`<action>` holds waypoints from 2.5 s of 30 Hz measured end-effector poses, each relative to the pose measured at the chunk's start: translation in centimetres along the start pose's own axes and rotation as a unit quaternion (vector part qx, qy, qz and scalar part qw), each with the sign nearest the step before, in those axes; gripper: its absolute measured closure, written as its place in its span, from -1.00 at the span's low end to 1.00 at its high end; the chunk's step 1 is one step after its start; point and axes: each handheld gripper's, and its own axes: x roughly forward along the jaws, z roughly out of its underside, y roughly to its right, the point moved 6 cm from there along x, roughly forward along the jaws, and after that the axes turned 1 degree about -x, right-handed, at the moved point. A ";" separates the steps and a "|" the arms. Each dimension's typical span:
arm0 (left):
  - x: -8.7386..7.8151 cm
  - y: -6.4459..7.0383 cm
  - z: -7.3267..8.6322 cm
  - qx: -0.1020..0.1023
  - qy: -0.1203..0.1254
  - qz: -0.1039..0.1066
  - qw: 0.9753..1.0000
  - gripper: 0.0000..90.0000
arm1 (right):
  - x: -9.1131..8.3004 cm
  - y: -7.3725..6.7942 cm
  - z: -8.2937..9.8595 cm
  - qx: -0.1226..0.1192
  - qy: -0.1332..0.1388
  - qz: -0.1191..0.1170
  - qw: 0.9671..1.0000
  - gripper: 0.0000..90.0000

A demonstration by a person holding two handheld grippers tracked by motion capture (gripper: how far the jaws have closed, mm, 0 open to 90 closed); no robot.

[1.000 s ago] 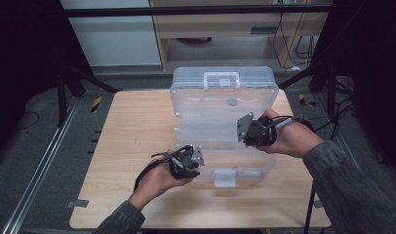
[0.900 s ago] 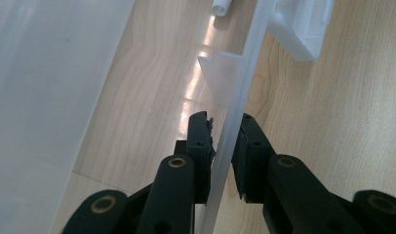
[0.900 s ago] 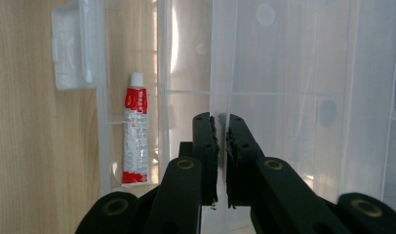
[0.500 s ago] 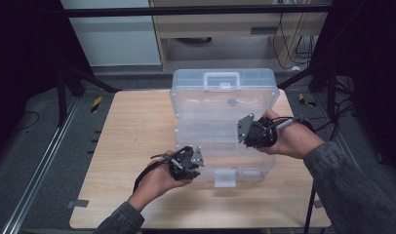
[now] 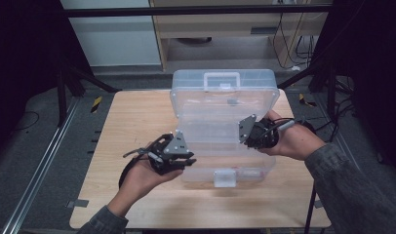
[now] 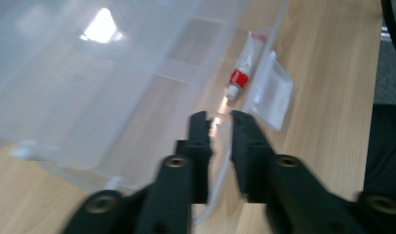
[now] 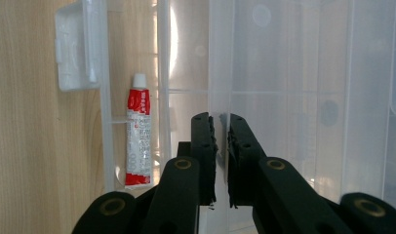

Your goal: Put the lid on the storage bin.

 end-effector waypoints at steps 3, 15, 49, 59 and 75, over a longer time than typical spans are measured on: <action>-1.3 -2.0 -0.6 -0.040 0.025 -0.006 0.999 0.99 | 0.0 -0.1 0.1 -0.001 -0.001 0.002 1.000 0.85; -3.2 -7.7 -2.4 -0.132 0.088 -0.042 0.986 0.99 | 0.2 -0.7 -0.1 -0.008 -0.003 -0.001 1.000 0.84; -2.2 -7.3 0.0 -0.161 0.088 -0.040 0.982 1.00 | 0.3 -3.2 0.2 0.019 0.044 0.013 0.999 0.51; -1.8 -5.8 1.4 -0.159 0.087 -0.030 0.983 1.00 | -0.4 -4.5 1.8 0.075 0.070 0.048 0.994 0.03; -0.9 -4.5 2.7 -0.156 0.081 -0.021 0.984 0.99 | -2.1 -6.1 4.7 0.118 0.062 0.076 0.988 -0.30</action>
